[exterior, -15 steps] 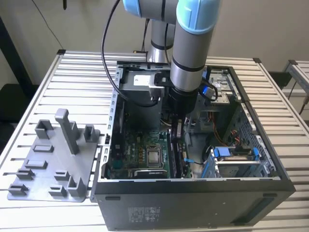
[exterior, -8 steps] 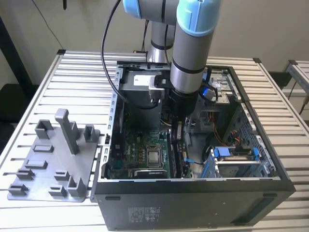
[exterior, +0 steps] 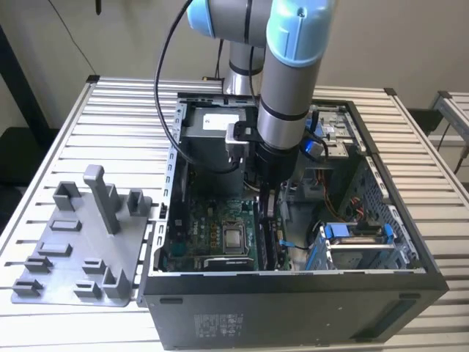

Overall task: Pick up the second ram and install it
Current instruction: 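Press down the second ram until it locks into place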

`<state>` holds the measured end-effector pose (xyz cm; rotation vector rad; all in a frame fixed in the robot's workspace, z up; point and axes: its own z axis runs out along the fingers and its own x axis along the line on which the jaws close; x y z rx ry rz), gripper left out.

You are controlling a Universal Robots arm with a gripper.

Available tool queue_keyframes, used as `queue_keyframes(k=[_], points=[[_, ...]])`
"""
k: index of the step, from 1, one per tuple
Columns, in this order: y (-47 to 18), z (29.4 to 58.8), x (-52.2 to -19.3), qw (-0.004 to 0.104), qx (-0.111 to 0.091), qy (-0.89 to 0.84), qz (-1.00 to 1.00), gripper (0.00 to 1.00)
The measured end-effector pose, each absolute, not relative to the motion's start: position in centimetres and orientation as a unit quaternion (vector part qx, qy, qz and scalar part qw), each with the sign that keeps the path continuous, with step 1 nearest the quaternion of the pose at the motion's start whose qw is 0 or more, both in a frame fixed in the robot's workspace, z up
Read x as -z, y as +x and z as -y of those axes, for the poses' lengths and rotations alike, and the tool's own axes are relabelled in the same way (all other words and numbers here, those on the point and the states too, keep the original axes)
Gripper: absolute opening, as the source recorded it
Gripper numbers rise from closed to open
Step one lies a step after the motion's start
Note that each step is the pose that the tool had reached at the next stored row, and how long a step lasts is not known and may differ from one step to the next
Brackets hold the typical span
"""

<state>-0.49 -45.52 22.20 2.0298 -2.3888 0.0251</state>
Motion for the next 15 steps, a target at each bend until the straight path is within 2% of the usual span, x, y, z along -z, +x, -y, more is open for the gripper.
queue_keyframes(k=[4, 12, 15], points=[[-0.5, 45.5, -22.1, 0.003, -0.008, 0.647, 0.762, 0.11], [-0.5, 45.5, -25.5, 0.003, -0.007, 0.648, 0.762, 0.11], [-0.5, 45.5, -25.5, 0.003, -0.007, 0.648, 0.762, 0.11]])
